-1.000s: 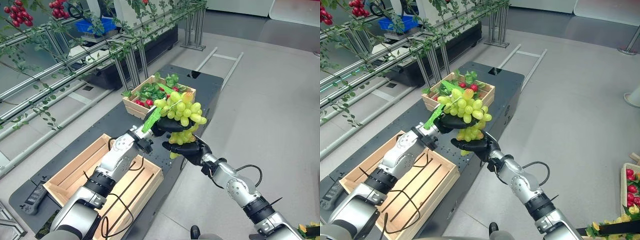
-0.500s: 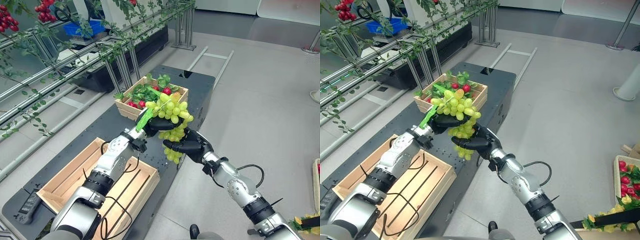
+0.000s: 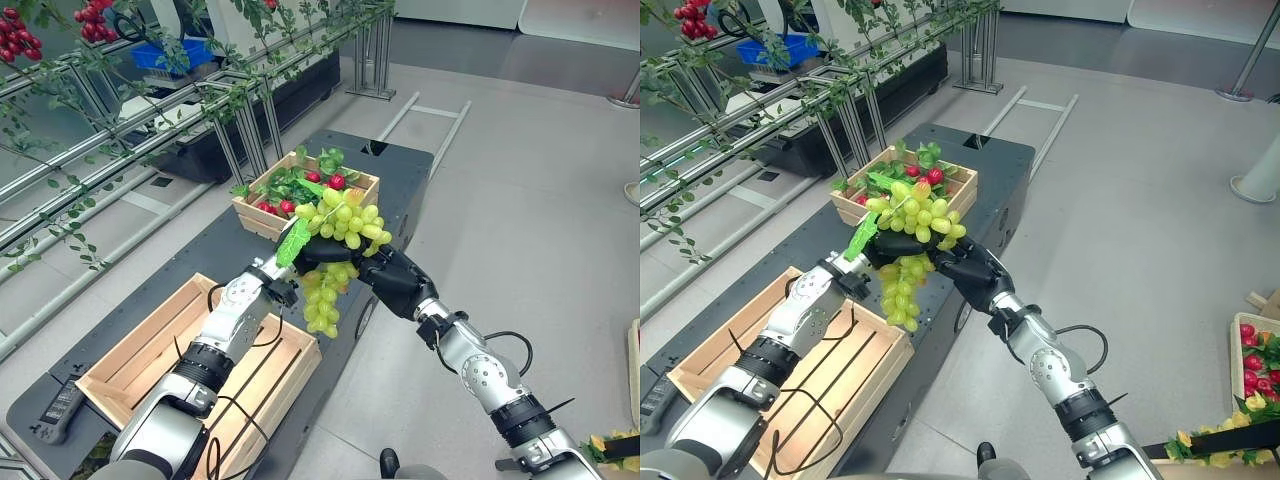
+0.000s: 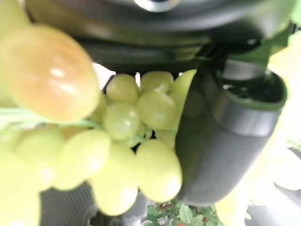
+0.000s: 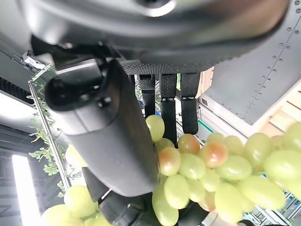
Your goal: Pick up the fruits from the basket on one side to the basket on the other side
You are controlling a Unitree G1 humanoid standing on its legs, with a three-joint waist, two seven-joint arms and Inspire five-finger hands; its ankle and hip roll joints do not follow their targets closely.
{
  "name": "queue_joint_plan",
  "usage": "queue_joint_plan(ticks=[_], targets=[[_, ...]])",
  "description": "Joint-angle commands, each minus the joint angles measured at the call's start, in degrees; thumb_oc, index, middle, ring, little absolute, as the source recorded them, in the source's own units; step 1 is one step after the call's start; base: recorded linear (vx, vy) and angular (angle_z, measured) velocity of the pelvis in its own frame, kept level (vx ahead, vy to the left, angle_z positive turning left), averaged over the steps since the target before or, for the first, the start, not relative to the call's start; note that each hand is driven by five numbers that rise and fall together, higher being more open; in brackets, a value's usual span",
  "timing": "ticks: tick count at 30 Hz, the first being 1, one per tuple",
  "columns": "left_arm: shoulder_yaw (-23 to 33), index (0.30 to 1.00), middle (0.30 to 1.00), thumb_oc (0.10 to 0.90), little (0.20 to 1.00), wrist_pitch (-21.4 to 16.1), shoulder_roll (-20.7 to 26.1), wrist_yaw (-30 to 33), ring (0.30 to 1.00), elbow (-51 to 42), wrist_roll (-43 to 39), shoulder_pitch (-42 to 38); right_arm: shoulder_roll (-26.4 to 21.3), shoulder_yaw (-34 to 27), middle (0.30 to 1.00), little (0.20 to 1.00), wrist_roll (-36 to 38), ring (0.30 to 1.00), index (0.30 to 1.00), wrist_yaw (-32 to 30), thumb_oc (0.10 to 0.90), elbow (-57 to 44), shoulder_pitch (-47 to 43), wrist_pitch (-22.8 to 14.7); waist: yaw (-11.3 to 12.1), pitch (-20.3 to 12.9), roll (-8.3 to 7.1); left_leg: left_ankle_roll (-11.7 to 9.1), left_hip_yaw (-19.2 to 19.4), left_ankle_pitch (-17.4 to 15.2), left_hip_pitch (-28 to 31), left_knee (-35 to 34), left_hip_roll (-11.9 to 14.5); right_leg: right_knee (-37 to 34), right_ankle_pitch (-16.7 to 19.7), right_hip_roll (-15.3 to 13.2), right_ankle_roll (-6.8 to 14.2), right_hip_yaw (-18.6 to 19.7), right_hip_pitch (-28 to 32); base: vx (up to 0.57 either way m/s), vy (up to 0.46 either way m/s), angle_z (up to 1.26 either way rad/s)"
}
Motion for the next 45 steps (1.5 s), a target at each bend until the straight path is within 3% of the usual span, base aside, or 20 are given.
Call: queue_joint_plan(ticks=[1,7,12,13,14,15,16,17,20,23,25,29,34,38,45], targets=[[3.46,0.900,0.900,0.800,0.900,-4.54,-0.41,1.56,0.900,5.79,-0.82,-7.33,6.44,-2.61,0.300,0.300,4.70,0.300,0.300,6.15,0.400,-6.72,-4.99,-9.66,-0.08,-6.40,-1.04,-1.19,-1.97,0.93,-2.39,0.05,0.38,0.78,-1.61,-2.75,0.71,-2.35,2.81,0.00,0.000,0.00],[3.99,0.900,0.900,0.800,0.900,-5.29,-0.84,1.58,0.900,5.75,-0.94,-7.07,6.44,-3.11,0.300,0.300,4.17,0.300,0.300,5.55,0.400,-6.71,-4.84,-9.14,-0.20,-6.50,-1.05,-1.18,-1.97,0.89,-2.36,0.05,0.44,0.75,-1.53,-2.66,0.70,-2.20,2.74,0.00,0.000,0.00],[3.97,0.714,0.714,0.676,0.714,-5.46,-0.79,2.09,0.714,5.09,-0.94,-7.10,6.16,-3.22,0.300,0.300,3.32,0.300,0.300,5.68,0.400,-6.13,-4.47,-8.76,-0.24,-6.61,-1.02,-1.25,-1.94,0.95,-2.47,0.05,0.52,0.69,-1.48,-2.68,0.75,-2.26,2.69,0.00,0.000,0.00],[3.89,0.578,0.578,0.585,0.578,-5.55,-0.84,2.29,0.578,5.11,-0.93,-7.25,6.00,-3.18,0.542,0.542,2.53,0.542,0.542,5.69,0.562,-5.84,-4.63,-8.65,-0.31,-6.56,-1.05,-1.26,-1.95,0.95,-2.46,0.05,0.54,0.71,-1.47,-2.66,0.73,-2.23,2.65,0.00,0.000,0.00],[3.90,0.561,0.561,0.574,0.561,-5.42,-0.88,2.44,0.561,4.97,-0.85,-7.31,5.93,-3.18,0.801,0.801,1.74,0.801,0.801,5.53,0.734,-5.86,-4.71,-8.40,-0.32,-6.53,-1.04,-1.27,-1.97,0.97,-2.49,0.05,0.55,0.72,-1.45,-2.66,0.73,-2.20,2.61,0.00,0.000,0.00],[3.93,0.540,0.540,0.560,0.540,-5.30,-0.89,2.55,0.540,4.81,-0.76,-7.35,5.77,-3.11,0.900,0.900,0.41,0.900,0.900,5.05,0.800,-5.88,-4.85,-8.42,-0.34,-6.51,-1.05,-1.30,-1.95,1.01,-2.52,0.05,0.57,0.73,-1.42,-2.68,0.75,-2.18,2.58,0.00,0.000,0.00],[3.96,0.500,0.500,0.533,0.500,-5.28,-0.90,2.59,0.500,4.76,-0.68,-7.37,5.65,-3.05,0.900,0.900,-0.52,0.900,0.900,4.85,0.800,-5.89,-4.92,-8.50,-0.35,-6.50,-1.06,-1.31,-1.94,1.02,-2.54,0.05,0.58,0.72,-1.40,-2.70,0.76,-2.17,2.56,0.00,0.000,0.00],[4.01,0.411,0.411,0.474,0.411,-5.27,-0.81,2.66,0.411,4.73,-0.62,-7.48,4.88,-2.77,0.900,0.900,-2.97,0.900,0.900,4.96,0.800,-5.76,-5.27,-8.46,-0.38,-6.48,-1.08,-1.34,-1.97,1.06,-2.60,0.05,0.57,0.69,-1.34,-2.73,0.78,-2.11,2.51,0.00,0.000,0.00],[4.08,0.300,0.300,0.400,0.300,-5.58,-0.71,2.75,0.300,4.61,-0.49,-7.34,3.55,-2.25,0.900,0.900,-7.55,0.900,0.900,5.58,0.800,-5.68,-5.90,-8.56,-0.40,-6.37,-1.13,-1.31,-2.06,1.01,-2.58,0.05,0.52,0.72,-1.37,-2.72,0.78,-1.95,2.51,0.00,0.000,0.00],[4.05,0.300,0.300,0.400,0.300,-5.65,-0.52,2.96,0.300,4.26,-0.51,-7.16,2.16,-1.53,0.900,0.900,-11.16,0.900,0.900,7.38,0.800,-5.83,-6.23,-8.43,-0.33,-6.34,-1.21,-1.28,-2.20,1.01,-2.62,0.05,0.47,0.72,-1.35,-2.76,0.81,-1.96,2.51,0.00,0.000,0.00],[4.35,0.300,0.300,0.400,0.300,-5.68,-0.25,2.66,0.300,3.87,-0.51,-6.80,0.22,-0.71,0.900,0.900,-14.19,0.900,0.900,10.41,0.800,-5.99,-6.70,-6.42,-0.16,-6.28,-1.40,-1.30,-2.23,1.01,-2.63,0.05,0.49,0.75,-1.41,-2.84,0.83,-2.10,2.56,0.00,0.000,0.00],[4.53,0.300,0.300,0.400,0.300,-5.47,0.50,2.47,0.300,3.25,-0.70,-6.52,-2.66,0.13,0.900,0.900,-13.67,0.900,0.900,15.92,0.800,-5.34,-7.48,-1.95,0.08,-6.18,-1.86,-1.35,-2.33,0.97,-2.48,0.05,0.54,0.78,-1.48,-2.81,0.83,-2.35,2.83,0.00,0.000,0.00],[4.57,0.300,0.300,0.400,0.300,-5.34,1.14,2.53,0.300,2.95,-0.99,-6.31,-4.35,0.81,0.900,0.900,-11.88,0.900,0.900,21.75,0.800,-4.24,-7.67,0.94,0.25,-6.14,-2.31,-1.46,-2.43,0.96,-2.44,0.05,0.67,0.78,-1.47,-2.86,0.93,-2.57,2.94,0.00,0.000,0.00],[4.45,0.300,0.300,0.400,0.300,-5.26,1.23,2.62,0.300,2.19,-1.08,-5.81,-4.09,0.55,0.900,0.900,-7.17,0.900,0.900,23.59,0.800,-4.20,-7.64,3.41,0.55,-6.03,-2.59,-1.47,-2.82,0.97,-2.38,0.05,0.66,0.80,-1.48,-2.83,0.91,-2.79,3.12,0.00,0.000,0.00],[4.16,0.300,0.300,0.400,0.300,-5.51,0.59,2.13,0.300,2.05,-1.28,-5.62,-2.01,1.14,0.900,0.900,-7.44,0.900,0.900,21.29,0.800,-2.66,-7.32,3.15,0.72,-6.06,-2.65,-1.55,-2.97,1.08,-2.39,0.05,0.70,0.67,-1.41,-2.92,0.98,-2.90,3.23,0.00,0.000,0.00]])
